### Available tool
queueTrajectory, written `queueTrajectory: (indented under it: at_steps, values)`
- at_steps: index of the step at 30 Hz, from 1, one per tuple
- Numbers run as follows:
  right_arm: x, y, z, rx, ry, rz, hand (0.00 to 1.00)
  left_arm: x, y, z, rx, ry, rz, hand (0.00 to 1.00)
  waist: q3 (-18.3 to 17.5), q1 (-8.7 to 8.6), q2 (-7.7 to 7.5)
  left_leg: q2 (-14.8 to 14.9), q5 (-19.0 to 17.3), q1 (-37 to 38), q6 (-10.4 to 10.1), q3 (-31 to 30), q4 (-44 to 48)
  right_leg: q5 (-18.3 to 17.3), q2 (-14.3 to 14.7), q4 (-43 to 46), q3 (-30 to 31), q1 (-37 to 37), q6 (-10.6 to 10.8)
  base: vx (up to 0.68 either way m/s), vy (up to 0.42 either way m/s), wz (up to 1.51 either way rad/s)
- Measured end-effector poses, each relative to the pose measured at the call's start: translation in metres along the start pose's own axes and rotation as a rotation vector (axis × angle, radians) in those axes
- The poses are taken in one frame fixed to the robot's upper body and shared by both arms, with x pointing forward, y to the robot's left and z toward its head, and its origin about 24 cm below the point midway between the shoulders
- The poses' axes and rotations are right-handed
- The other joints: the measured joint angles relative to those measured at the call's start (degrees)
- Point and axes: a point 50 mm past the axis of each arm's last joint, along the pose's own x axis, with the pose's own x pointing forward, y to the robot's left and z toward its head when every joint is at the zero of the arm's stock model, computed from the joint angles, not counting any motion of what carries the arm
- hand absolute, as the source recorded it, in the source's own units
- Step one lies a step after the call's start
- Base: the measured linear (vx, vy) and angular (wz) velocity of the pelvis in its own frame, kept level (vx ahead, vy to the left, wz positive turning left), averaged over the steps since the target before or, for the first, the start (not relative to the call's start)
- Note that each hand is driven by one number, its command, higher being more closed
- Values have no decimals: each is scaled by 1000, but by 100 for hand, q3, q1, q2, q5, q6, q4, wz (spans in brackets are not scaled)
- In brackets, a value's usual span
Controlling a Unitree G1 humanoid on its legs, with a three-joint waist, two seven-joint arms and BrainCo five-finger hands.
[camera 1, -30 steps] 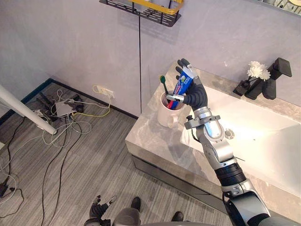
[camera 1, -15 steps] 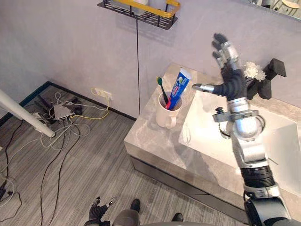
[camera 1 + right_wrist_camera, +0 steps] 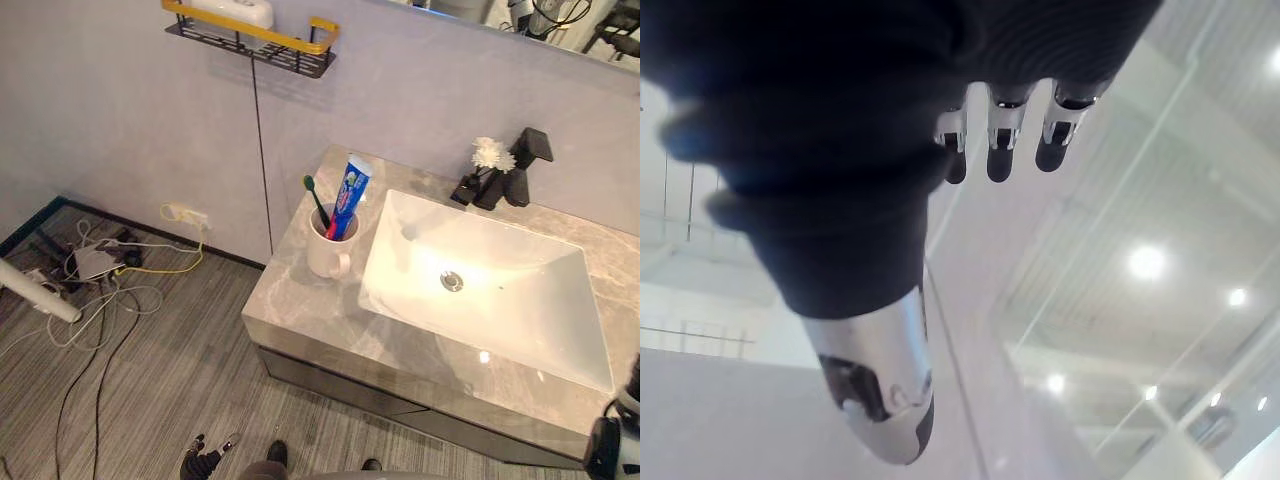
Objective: Organize washtable
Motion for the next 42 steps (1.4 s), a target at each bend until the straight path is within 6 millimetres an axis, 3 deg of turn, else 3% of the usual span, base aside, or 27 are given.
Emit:
queueTrajectory:
  at_steps: [4,7,9,10,13,17,23,28,31,35,42]
  values:
    - [-19,-37,-29,-140,169,-93,0,0,1,1,-21,0,4,0,-177,-87,2,31,-2,23,-1,223,-129,2,23,41,248,-186,-2,8,0,-34]
    - [-48,-60,-52,-220,345,-172,0,1,0,3,-22,-6,-6,0,-236,-237,31,31,-3,33,1,289,-180,2,26,62,323,-283,-2,17,6,-14]
    - [-84,-69,-70,-265,528,-204,0,3,-5,9,-32,-20,-17,0,-265,-320,47,30,-12,29,1,363,-181,2,22,76,389,-332,-2,8,7,-16]
    - [-94,-70,-74,-269,575,-211,0,3,-6,10,-34,-24,-20,0,-281,-348,52,30,-13,18,1,380,-180,2,21,86,405,-357,-2,-3,5,-12]
    - [-151,-77,-87,-317,817,-273,0,4,-18,17,-49,-40,-47,0,-289,-365,72,28,-22,21,0,438,-160,18,19,65,461,-372,1,-6,2,-9]
    - [-227,-80,-76,-343,1089,-350,0,3,-31,21,-85,-47,-68,0,-298,-344,148,51,-102,47,0,550,-118,30,26,46,529,-361,4,-19,-8,-11]
    - [-302,-81,-41,-353,1348,-498,0,1,-46,26,-133,-53,-89,0,-297,-181,313,160,-436,111,-12,799,224,10,22,152,514,-249,-16,10,4,-19]
    - [-330,-82,-25,-360,1463,-539,0,0,-53,29,-149,-60,-96,0,-247,-186,365,243,-709,119,-17,863,448,-216,24,379,371,-178,-49,6,-9,-3]
    - [-358,-78,-22,-337,1582,-575,0,-1,-60,34,-181,-64,-98,0,-247,-115,377,304,-752,135,-65,896,529,-269,69,426,352,-157,-57,96,-6,-6]
    - [-402,-51,-16,-224,1802,-543,0,1,-62,37,-204,-53,-87,0,-191,-34,427,349,-761,291,-77,1025,525,-268,108,429,337,-107,-58,100,2,-9]
    - [-448,-23,1,-92,2057,-345,0,3,-59,34,-156,-44,-96,0,-132,15,483,342,-777,415,-107,1069,442,-265,119,361,299,-2,-56,38,4,-1]
